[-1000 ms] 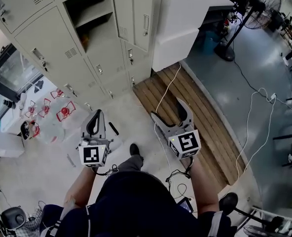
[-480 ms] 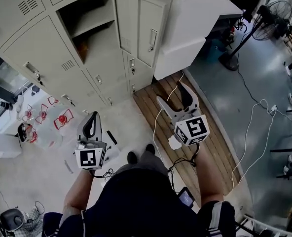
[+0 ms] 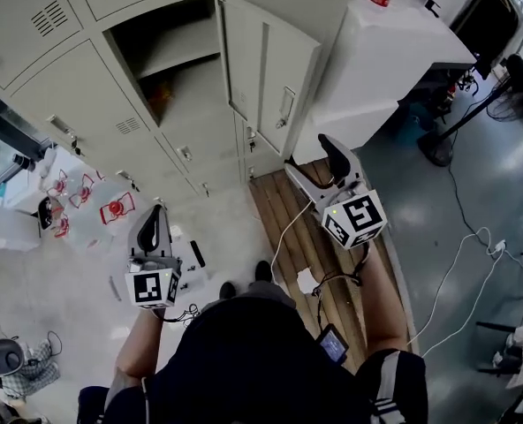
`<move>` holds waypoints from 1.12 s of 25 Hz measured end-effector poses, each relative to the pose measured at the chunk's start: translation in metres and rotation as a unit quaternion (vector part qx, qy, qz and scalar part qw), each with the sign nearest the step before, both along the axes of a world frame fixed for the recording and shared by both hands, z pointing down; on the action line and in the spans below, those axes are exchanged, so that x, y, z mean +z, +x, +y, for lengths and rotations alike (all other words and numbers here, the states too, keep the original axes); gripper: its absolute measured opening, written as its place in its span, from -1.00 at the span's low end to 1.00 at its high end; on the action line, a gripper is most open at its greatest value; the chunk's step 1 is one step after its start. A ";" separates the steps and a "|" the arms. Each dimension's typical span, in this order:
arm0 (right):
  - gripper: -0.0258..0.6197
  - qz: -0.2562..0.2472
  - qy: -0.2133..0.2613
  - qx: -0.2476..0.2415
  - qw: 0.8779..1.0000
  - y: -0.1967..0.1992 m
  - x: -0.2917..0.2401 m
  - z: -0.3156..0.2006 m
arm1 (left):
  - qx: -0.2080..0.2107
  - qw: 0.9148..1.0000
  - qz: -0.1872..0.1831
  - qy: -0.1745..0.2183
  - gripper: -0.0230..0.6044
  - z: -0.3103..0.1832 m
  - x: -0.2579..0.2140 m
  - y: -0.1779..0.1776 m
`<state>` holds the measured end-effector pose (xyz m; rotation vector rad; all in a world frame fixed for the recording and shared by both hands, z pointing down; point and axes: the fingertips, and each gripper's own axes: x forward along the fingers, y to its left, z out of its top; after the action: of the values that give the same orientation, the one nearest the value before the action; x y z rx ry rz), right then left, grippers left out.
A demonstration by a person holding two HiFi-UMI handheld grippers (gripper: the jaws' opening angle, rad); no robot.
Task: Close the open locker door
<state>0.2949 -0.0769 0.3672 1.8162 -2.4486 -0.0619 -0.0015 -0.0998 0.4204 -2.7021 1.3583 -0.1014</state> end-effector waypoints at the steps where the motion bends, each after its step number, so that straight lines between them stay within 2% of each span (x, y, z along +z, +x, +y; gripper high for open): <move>1: 0.19 0.002 -0.001 -0.015 1.000 0.004 -0.001 -0.008 | -0.008 1.000 -0.003 -0.001 -0.92 -0.003 0.001 0.002; 9: 0.14 0.012 -0.019 -0.109 0.994 0.031 0.011 -0.055 | -0.051 0.999 -0.016 -0.006 -0.92 -0.014 0.005 0.013; 13: 0.03 0.024 -0.025 -0.144 0.989 0.038 0.019 -0.068 | -0.055 0.998 -0.018 -0.007 -0.92 -0.018 0.004 0.013; 18: 0.02 0.019 -0.036 -0.178 0.983 0.041 0.024 -0.079 | -0.058 0.998 -0.034 -0.001 -0.92 -0.025 0.002 0.006; 28: -0.13 0.017 -0.063 -0.258 0.964 0.045 0.037 -0.095 | -0.077 0.996 -0.047 -0.002 -0.92 -0.026 0.002 0.012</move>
<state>0.3403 -0.1716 0.4038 1.0798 -2.7561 0.0273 0.0105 -0.1261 0.4226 -2.5570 1.5366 -0.2424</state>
